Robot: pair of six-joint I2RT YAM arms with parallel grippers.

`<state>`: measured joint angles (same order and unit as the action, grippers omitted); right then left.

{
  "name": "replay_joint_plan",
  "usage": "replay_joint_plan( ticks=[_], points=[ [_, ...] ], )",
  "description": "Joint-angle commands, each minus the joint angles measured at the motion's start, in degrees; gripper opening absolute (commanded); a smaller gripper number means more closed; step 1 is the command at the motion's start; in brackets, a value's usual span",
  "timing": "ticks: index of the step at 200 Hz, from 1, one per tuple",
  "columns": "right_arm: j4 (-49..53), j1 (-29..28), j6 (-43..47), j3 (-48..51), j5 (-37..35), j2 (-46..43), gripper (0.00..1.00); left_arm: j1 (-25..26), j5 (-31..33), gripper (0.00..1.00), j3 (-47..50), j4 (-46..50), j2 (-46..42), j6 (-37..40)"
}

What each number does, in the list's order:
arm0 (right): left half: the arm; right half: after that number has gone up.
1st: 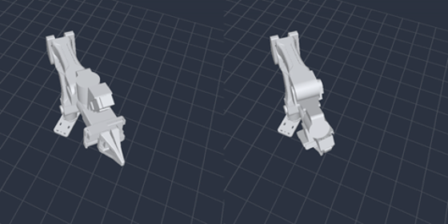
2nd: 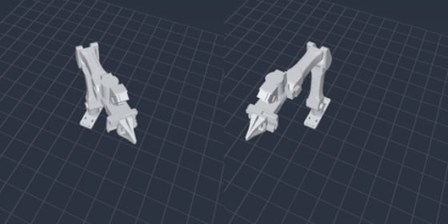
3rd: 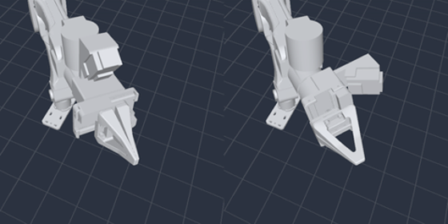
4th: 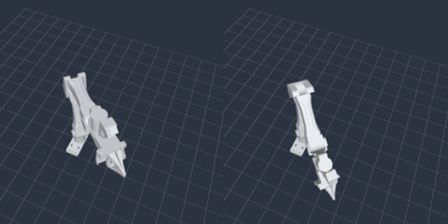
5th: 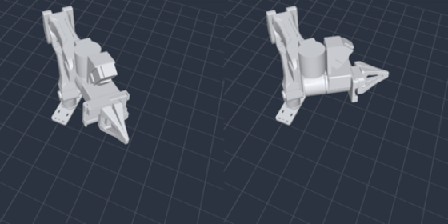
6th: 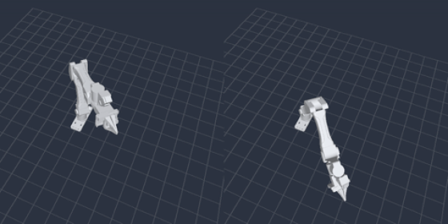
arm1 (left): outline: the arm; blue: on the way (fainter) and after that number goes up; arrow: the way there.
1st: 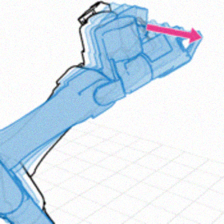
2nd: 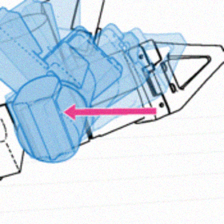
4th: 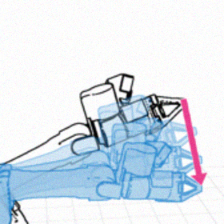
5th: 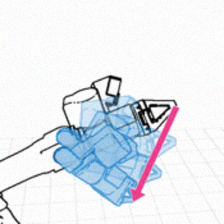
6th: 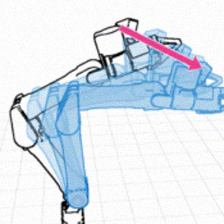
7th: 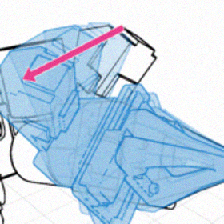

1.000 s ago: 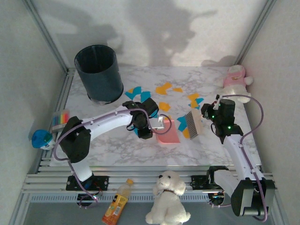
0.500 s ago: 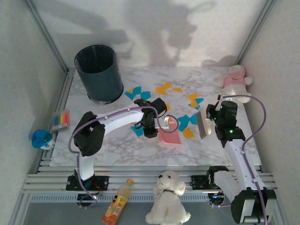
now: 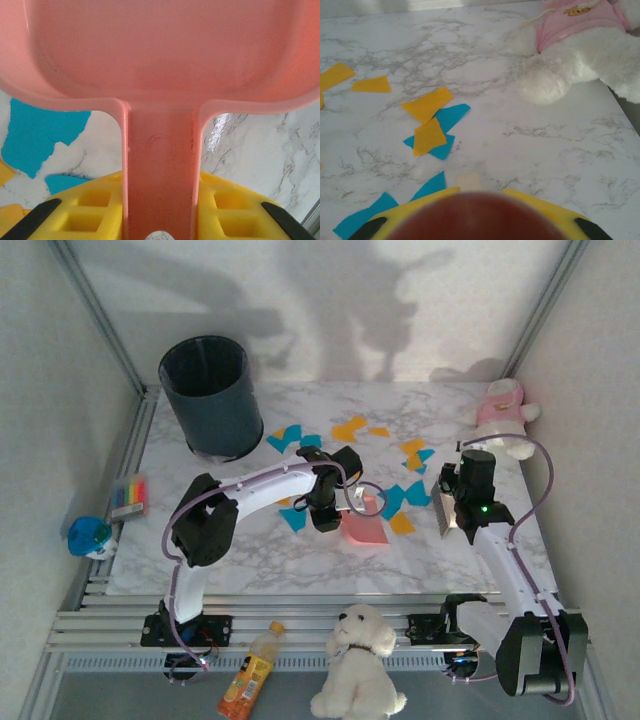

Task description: Sweep away the paper scraps from the table

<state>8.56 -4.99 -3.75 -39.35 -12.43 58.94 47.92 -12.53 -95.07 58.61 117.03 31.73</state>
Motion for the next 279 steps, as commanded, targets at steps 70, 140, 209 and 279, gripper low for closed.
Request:
replay_joint_plan(
  ticks=[70,140,209,279],
  points=[
    [-0.2,-5.1,1.3,-0.2,3.9,-0.5,0.00,0.4,1.3,0.00,-2.9,3.4,2.6,-1.7],
    [5.3,-8.7,0.3,0.5,6.2,-3.0,0.00,0.2,1.9,0.00,-4.4,3.0,3.9,-2.3],
    [6.2,-10.3,-3.9,0.5,12.5,-3.6,0.00,0.2,1.0,0.00,-4.8,2.7,4.0,-1.8],
    [5.1,-10.5,-5.7,0.2,16.0,-6.6,0.00,0.2,0.9,0.00,-4.1,2.2,3.4,-2.1]
  ],
)
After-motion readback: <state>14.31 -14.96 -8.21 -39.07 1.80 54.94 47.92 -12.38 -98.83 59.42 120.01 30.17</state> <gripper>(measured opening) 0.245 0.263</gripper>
